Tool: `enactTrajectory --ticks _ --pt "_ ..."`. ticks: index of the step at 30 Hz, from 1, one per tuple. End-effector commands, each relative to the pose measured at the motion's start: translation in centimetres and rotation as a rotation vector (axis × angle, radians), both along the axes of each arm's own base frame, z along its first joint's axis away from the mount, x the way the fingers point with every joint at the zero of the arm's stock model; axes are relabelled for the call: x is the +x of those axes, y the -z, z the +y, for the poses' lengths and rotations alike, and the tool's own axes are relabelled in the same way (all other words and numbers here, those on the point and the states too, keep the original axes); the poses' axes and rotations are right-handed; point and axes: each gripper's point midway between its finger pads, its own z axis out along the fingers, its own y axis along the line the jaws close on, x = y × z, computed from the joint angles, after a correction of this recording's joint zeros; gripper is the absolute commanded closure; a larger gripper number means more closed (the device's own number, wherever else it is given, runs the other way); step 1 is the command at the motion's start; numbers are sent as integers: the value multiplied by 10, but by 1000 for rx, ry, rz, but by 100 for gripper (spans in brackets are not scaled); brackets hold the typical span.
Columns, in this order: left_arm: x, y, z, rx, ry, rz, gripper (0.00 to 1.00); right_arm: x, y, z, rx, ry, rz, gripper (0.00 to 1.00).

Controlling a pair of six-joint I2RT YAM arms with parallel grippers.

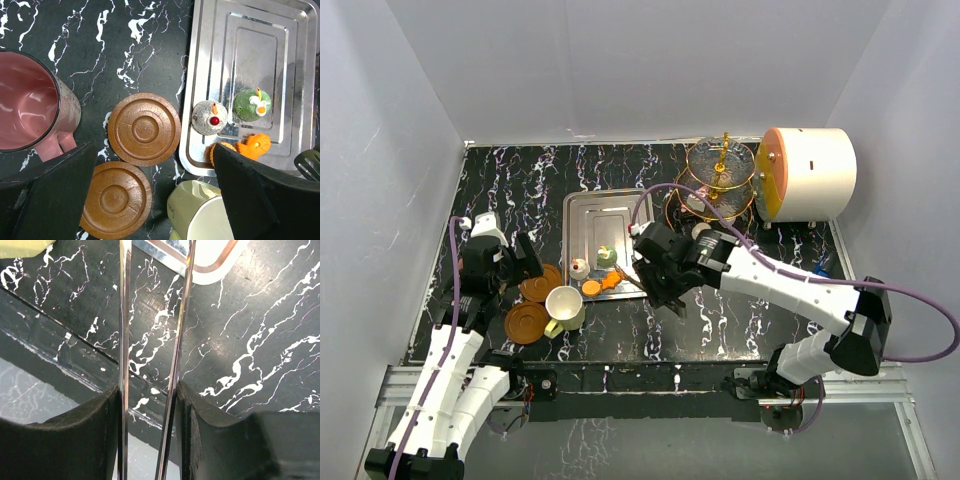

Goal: Serve the afternoon tea
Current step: Adjust the dessert on the tray.

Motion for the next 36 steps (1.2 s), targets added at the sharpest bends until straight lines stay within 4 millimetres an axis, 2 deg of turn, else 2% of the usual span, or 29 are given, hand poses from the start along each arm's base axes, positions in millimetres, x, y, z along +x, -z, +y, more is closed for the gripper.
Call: enactTrajectory --ticks 1,13,19,23,29,36 --pt "0 -5 2 4 -8 -13 1 19 -21 13 6 50 -121 61" --pt "-1 -9 4 6 -19 -27 1 26 -10 30 -7 31 -134 61" --pt "-3 -18 14 7 -98 -45 1 31 -9 38 18 28 -153 61" --pt "-5 -25 29 16 -207 -70 1 34 -6 42 11 22 -157 61" --pt "-5 -51 30 -14 -209 -197 1 40 -10 45 11 22 -184 60" --pt "-15 -75 25 2 -116 -335 1 42 -10 56 21 -15 -181 60"
